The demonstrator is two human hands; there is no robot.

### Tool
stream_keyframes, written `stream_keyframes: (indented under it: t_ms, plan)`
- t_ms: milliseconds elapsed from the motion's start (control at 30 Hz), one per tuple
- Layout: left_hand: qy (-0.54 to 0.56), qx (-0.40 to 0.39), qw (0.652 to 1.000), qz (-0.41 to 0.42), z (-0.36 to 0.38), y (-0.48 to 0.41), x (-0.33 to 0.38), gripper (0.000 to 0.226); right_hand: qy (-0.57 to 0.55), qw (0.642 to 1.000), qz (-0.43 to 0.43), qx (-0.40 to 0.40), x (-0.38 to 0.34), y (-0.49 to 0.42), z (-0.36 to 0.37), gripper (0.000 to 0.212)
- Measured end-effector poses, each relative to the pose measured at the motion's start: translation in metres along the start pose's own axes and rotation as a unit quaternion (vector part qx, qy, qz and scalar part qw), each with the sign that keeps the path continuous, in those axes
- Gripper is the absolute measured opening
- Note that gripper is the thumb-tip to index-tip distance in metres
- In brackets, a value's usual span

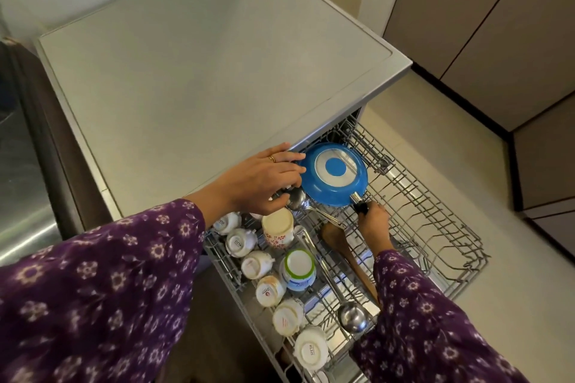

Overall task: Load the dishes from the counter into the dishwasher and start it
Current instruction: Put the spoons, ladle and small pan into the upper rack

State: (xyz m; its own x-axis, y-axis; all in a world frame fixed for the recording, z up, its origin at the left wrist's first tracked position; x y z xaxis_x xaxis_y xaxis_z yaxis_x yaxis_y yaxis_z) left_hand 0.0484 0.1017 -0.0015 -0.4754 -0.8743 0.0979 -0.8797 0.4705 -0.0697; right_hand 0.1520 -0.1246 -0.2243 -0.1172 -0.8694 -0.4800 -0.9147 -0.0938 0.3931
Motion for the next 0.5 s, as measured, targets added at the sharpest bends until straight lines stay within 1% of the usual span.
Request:
stream_keyframes:
  t_ms: [133,300,433,500]
  plan:
    - [0.019,0.018,1.000,0.002,-0.002,0.000,0.001,0.020,-0.030,0.999,0.005,0.027,-0.011,0.023,-0.011,0.029]
    - [0.071,0.026,0.997,-0.008,-0.005,0.001,-0.001,0.008,-0.037,0.997,-0.059,0.034,-0.045,0.084,-0.017,0.038]
    - [0.064,0.014,0.998,-0.021,-0.016,0.008,0.005,0.014,-0.047,0.994,-0.091,0.044,-0.076,0.135,-0.023,0.039]
    - [0.075,0.057,0.994,-0.049,-0.029,0.019,0.009,0.016,-0.055,0.990,-0.118,0.062,-0.095,0.161,-0.031,0.035]
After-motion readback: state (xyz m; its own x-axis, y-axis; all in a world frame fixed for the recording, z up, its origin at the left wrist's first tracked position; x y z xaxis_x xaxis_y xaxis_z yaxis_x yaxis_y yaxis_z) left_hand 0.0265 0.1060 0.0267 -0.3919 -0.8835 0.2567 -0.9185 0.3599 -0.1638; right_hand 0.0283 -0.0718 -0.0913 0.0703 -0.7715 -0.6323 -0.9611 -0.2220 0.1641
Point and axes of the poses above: each hand's wrist, its own y-axis away from the middle knuckle, its own z-axis out of the palm, x = y × z, the point moved 7 cm from there along -y, towards the middle knuckle
